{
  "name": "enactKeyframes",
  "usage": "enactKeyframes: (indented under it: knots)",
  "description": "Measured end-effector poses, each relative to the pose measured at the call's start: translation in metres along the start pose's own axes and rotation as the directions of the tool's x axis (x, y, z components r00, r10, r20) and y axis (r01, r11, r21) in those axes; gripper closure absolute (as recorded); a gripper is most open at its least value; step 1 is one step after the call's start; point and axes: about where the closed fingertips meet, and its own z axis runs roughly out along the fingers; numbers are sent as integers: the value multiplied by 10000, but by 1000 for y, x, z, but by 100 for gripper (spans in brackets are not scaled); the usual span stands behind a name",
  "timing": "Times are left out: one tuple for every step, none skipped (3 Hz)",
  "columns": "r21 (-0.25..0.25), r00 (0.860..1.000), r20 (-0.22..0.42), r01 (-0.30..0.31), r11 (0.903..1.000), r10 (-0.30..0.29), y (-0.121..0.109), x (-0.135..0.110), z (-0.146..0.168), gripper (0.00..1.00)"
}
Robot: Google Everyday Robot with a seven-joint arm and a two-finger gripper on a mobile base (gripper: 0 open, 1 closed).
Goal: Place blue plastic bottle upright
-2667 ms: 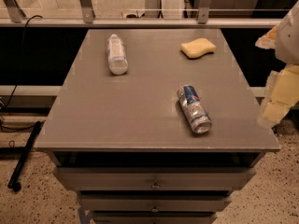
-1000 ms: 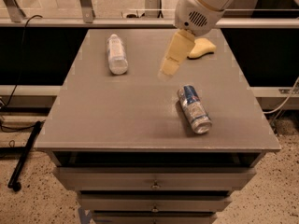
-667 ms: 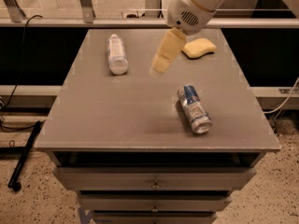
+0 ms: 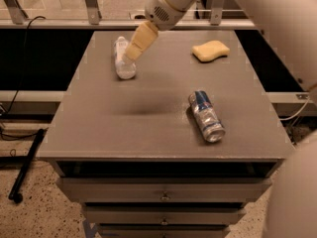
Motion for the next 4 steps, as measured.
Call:
enactKeyframes:
  knots:
    - [55, 9950, 70, -998, 9950, 998, -25, -22, 43, 0]
    - [377, 9732, -177, -2286, 9728, 2294, -50, -36, 84, 0]
    - [1014, 9343, -781, -3398, 9350, 3480, -72, -36, 116, 0]
    - [1763, 8830, -1283, -4278, 8865, 4516, -94, -24, 136, 0]
